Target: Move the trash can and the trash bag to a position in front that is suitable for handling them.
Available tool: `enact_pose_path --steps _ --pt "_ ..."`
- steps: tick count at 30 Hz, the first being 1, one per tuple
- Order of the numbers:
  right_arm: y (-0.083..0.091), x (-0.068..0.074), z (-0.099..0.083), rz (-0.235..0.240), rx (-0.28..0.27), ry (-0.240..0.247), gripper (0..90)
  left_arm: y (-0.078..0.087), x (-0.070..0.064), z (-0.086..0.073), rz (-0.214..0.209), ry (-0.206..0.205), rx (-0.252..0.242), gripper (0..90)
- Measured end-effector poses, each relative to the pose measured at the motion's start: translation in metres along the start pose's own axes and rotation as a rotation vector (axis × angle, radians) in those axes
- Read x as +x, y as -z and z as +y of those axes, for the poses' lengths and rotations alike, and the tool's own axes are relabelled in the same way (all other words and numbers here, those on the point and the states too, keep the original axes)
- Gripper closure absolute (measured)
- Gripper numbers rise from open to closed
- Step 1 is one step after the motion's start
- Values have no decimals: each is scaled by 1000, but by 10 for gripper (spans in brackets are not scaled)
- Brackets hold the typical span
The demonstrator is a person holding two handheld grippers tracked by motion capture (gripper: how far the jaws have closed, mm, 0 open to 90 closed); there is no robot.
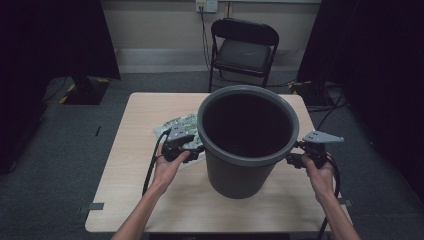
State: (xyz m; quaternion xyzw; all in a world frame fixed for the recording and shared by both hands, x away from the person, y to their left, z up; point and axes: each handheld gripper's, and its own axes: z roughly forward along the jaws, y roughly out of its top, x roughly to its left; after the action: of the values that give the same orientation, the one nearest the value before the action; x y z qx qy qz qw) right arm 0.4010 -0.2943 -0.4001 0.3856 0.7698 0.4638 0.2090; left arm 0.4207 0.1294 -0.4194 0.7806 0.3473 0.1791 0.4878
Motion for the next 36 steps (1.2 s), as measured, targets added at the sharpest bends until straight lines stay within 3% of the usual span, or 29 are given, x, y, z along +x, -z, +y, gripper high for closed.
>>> enact_pose_path --steps 9,13,23,24,26,29,30,31,33,36 --pt "-7 24 -5 44 -28 -9 424 25 8 -17 16 35 -26 359" --pt "-12 37 -6 82 -26 0 396 39 15 -29 -5 93 -45 363" --pt "-14 58 -6 120 -29 35 393 60 19 -43 -27 87 -58 380" --pt "-15 60 -6 117 -30 39 386 62 22 -46 -52 94 -63 380" --pt "-16 60 -5 107 -32 40 352 60 24 -49 -54 85 -49 363" --pt "-18 58 -8 88 -36 33 255 55 29 -52 -65 93 -30 245" --pt "-19 58 -10 91 -27 35 239 49 35 -56 -48 57 20 236" --pt "-19 58 -10 91 -27 35 239 49 35 -56 -48 57 20 231" --pt "-22 59 -21 97 25 52 216 38 45 -64 -67 79 41 223" --pt "-28 56 -37 92 87 60 215 29 53 -66 -62 72 63 231"
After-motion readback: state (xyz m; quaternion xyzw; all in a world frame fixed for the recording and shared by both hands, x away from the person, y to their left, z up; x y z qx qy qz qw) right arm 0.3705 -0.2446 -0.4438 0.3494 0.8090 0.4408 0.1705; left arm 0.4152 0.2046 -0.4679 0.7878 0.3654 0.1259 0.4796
